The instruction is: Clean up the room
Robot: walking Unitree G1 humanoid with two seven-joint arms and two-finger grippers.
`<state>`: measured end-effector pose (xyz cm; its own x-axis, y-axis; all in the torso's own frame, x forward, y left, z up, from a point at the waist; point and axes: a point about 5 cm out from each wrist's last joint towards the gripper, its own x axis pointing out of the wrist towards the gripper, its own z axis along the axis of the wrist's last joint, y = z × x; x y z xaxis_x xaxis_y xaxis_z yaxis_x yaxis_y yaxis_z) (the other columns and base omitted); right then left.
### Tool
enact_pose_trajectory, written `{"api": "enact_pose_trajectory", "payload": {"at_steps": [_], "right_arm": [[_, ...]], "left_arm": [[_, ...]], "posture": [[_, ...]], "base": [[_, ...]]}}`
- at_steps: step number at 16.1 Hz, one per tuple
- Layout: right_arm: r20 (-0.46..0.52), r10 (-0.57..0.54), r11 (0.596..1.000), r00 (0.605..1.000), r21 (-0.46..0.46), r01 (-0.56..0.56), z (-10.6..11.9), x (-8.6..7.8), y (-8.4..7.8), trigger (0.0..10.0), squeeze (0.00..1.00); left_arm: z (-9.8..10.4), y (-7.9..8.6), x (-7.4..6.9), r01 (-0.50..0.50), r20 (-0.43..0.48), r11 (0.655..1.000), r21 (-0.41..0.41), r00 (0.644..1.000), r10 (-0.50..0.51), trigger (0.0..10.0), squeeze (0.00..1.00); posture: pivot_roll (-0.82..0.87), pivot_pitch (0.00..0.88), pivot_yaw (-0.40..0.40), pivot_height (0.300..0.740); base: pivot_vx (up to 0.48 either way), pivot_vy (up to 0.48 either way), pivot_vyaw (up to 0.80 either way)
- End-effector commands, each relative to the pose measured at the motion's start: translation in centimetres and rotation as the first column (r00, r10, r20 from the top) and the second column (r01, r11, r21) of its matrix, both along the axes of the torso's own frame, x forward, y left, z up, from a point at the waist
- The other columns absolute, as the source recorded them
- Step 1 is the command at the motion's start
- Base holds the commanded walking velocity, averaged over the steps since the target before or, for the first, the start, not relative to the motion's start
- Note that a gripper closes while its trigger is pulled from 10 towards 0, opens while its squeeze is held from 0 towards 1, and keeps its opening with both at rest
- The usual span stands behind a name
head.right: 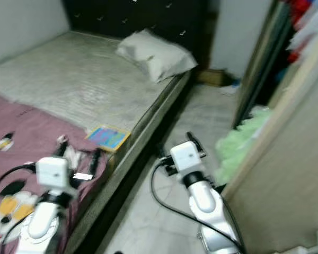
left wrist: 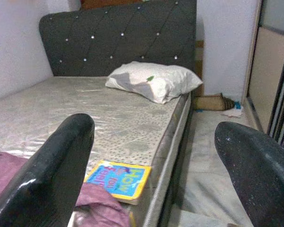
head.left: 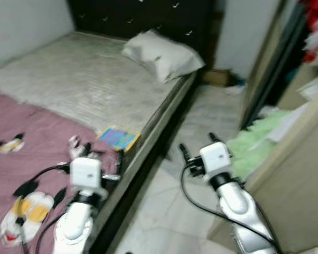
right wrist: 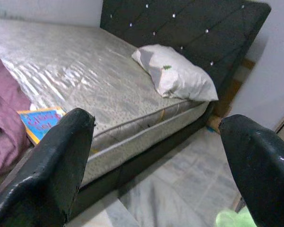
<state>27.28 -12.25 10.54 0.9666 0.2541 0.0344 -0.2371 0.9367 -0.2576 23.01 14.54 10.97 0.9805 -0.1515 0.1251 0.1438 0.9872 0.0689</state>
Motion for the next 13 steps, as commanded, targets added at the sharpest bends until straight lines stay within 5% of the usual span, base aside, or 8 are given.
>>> {"api": "enact_pose_trajectory", "payload": {"at_steps": [1, 3, 6, 13], "right_arm": [[-0.043, -0.032, 0.997, 0.999, 0.075, 0.036, -0.17, 0.21, -0.04, 10.0, 0.0], [-0.16, -0.094, 0.958, 0.983, 0.252, 0.133, -0.72, 0.7, -0.59, 10.0, 0.0], [-0.187, -0.092, 0.943, 0.978, 0.299, 0.146, -0.75, 1.03, -0.73, 10.0, 0.0], [-0.188, -0.073, 0.952, 0.979, 0.28, 0.125, -0.71, 0.84, -0.34, 10.0, 0.0]], "left_arm": [[0.0, 0.86, 0.03, -0.044, -0.012, 0.999, -0.023, 0.999, 0.044, 10.0, 0.0], [-0.09, 1.7, 0.2, -0.104, -0.035, 0.99, -0.093, 0.994, 0.101, 10.0, 0.0], [0.08, 1.55, 0.26, -0.095, -0.027, 0.991, -0.097, 0.995, 0.093, 10.0, 0.0], [0.1, 1.42, 0.43, -0.082, -0.033, 0.991, -0.102, 0.996, 0.08, 10.0, 0.0]], "posture": [[-0.01, 0.064, -0.041, 0.74], [-0.01, 0.065, -0.04, 0.74], [-0.01, 0.064, -0.04, 0.74], [-0.01, 0.062, -0.039, 0.74]], "base": [[0.0, 0.0, 0.45], [0.0, 0.0, 0.0], [0.0, 0.0, 0.0], [0.0, 0.0, 0.77]]}}
